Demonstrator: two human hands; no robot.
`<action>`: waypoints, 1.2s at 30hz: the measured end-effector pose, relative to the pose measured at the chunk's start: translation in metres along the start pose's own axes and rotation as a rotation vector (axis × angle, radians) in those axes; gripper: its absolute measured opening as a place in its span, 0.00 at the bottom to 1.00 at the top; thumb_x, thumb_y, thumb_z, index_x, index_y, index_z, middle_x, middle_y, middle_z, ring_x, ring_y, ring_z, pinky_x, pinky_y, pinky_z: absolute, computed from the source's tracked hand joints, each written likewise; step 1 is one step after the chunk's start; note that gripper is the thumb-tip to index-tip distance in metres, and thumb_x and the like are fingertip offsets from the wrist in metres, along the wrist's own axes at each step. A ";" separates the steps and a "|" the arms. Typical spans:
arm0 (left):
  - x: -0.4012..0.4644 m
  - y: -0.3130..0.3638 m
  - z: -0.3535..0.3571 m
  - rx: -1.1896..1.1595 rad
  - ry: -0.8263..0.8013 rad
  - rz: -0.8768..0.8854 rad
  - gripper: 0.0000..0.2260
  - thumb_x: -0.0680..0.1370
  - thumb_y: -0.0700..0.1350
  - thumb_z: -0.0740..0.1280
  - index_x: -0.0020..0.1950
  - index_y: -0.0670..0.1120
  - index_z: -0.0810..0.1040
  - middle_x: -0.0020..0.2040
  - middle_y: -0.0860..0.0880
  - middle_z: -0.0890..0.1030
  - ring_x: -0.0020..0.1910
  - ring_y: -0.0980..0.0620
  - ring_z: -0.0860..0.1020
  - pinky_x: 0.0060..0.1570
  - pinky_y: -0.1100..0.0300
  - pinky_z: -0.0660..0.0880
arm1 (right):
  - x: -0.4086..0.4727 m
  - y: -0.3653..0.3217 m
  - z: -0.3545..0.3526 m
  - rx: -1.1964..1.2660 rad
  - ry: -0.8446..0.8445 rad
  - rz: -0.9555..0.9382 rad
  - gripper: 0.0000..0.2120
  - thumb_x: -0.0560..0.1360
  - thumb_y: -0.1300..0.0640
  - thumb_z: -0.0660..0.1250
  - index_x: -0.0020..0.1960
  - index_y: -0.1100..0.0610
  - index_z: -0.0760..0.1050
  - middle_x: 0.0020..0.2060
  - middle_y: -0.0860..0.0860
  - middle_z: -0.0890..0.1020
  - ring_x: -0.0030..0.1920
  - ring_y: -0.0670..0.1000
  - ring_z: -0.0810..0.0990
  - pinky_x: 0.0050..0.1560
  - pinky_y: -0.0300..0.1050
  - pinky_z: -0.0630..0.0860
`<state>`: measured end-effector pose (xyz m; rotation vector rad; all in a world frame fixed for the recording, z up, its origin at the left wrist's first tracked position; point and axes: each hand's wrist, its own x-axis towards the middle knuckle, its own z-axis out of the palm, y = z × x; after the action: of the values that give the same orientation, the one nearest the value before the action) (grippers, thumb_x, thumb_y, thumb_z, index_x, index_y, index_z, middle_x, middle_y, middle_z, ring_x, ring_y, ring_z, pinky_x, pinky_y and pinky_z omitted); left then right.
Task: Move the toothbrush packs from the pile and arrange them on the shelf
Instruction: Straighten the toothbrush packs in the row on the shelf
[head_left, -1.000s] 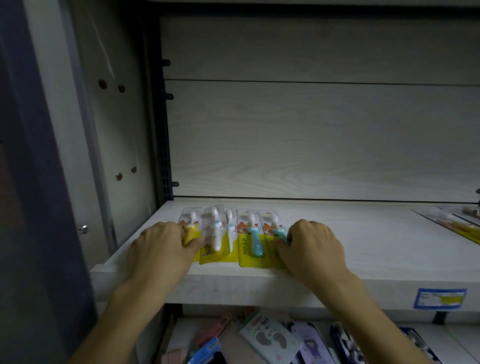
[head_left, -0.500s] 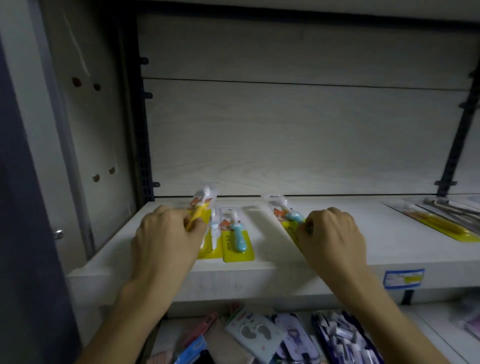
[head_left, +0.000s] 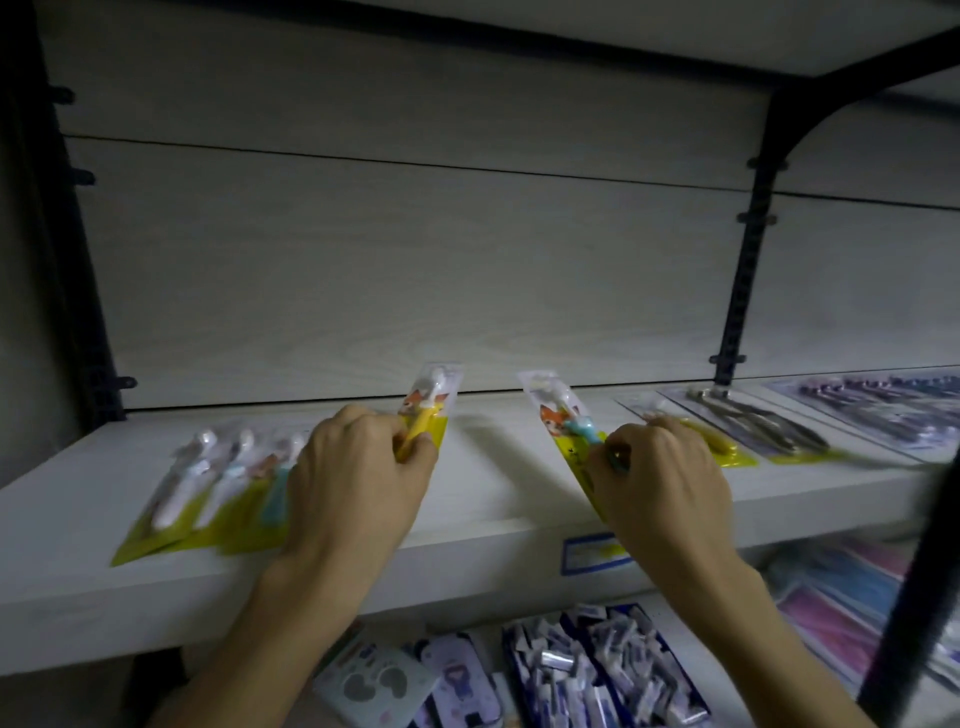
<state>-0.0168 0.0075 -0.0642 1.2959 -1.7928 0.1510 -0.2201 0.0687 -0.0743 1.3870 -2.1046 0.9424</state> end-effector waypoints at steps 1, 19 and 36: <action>0.000 0.012 0.006 -0.005 -0.002 0.004 0.13 0.74 0.53 0.66 0.36 0.46 0.80 0.39 0.46 0.77 0.43 0.42 0.76 0.36 0.55 0.67 | 0.004 0.012 -0.001 -0.001 0.001 0.000 0.12 0.75 0.54 0.64 0.36 0.59 0.77 0.34 0.52 0.74 0.37 0.53 0.71 0.34 0.49 0.71; -0.005 0.200 0.139 0.158 -0.152 -0.080 0.15 0.76 0.56 0.62 0.46 0.46 0.80 0.47 0.46 0.76 0.50 0.43 0.75 0.37 0.57 0.63 | 0.091 0.209 -0.025 0.007 0.013 -0.022 0.12 0.72 0.56 0.66 0.33 0.59 0.77 0.31 0.54 0.70 0.34 0.57 0.68 0.28 0.43 0.54; 0.009 0.243 0.176 0.139 -0.329 -0.106 0.26 0.70 0.69 0.64 0.34 0.46 0.70 0.36 0.49 0.75 0.39 0.46 0.71 0.35 0.57 0.65 | 0.114 0.244 -0.018 0.049 -0.028 -0.050 0.12 0.76 0.50 0.64 0.51 0.54 0.82 0.44 0.53 0.78 0.45 0.55 0.74 0.37 0.45 0.67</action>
<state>-0.3169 0.0123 -0.0702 1.5845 -2.0100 0.0027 -0.4897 0.0763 -0.0569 1.4783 -2.0693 0.9654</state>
